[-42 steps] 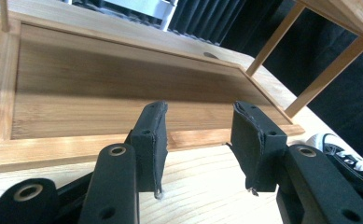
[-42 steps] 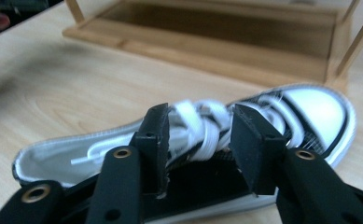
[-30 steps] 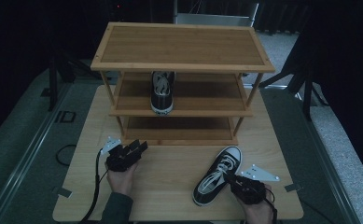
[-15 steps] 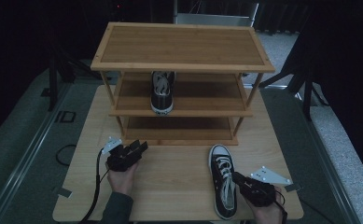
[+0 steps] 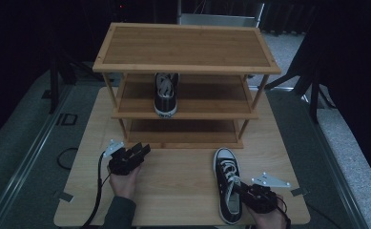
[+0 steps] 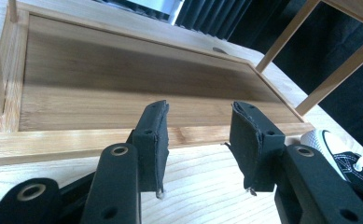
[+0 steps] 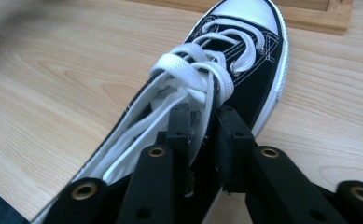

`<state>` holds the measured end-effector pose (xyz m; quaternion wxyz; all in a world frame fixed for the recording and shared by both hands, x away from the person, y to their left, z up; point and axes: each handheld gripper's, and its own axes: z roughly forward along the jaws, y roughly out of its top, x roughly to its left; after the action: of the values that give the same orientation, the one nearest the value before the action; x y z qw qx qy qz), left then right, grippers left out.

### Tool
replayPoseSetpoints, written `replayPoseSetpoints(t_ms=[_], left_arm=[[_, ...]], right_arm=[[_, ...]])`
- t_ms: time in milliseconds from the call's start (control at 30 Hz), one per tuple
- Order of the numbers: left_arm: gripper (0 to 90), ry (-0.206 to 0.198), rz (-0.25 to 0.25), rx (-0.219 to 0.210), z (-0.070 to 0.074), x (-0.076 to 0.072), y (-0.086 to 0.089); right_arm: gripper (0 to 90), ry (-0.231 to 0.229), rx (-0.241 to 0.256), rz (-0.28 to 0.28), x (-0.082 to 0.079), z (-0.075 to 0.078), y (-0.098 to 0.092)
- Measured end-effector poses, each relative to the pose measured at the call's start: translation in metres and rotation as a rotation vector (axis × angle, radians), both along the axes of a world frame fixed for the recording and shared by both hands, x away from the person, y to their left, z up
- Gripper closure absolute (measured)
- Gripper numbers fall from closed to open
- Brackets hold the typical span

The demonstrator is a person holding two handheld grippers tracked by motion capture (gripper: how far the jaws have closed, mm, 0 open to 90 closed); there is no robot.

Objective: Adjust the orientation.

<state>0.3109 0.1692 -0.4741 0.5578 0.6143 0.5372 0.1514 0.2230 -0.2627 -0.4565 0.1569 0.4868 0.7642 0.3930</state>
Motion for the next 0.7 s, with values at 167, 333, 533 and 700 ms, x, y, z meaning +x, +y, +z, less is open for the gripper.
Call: replayPoseSetpoints(t_ms=[167, 333, 533, 700], left_arm=[[57.2, 0.001, 0.002, 0.000, -0.001, 0.001, 0.000], [57.3, 0.006, 0.004, 0.001, -0.002, 0.002, 0.001], [57.3, 0.008, 0.005, -0.002, -0.002, 0.004, 0.001], [57.3, 0.007, 0.005, -0.001, -0.002, 0.004, 0.001]], right_arm=[[86.0, 0.033, 0.095, -0.010, 0.004, -0.004, -0.006], [87.6, 0.058, 0.199, -0.014, 0.007, -0.009, -0.015], [88.0, 0.069, 0.279, -0.010, 0.009, -0.013, -0.023], [88.0, 0.072, 0.334, -0.002, 0.010, -0.016, -0.027]])
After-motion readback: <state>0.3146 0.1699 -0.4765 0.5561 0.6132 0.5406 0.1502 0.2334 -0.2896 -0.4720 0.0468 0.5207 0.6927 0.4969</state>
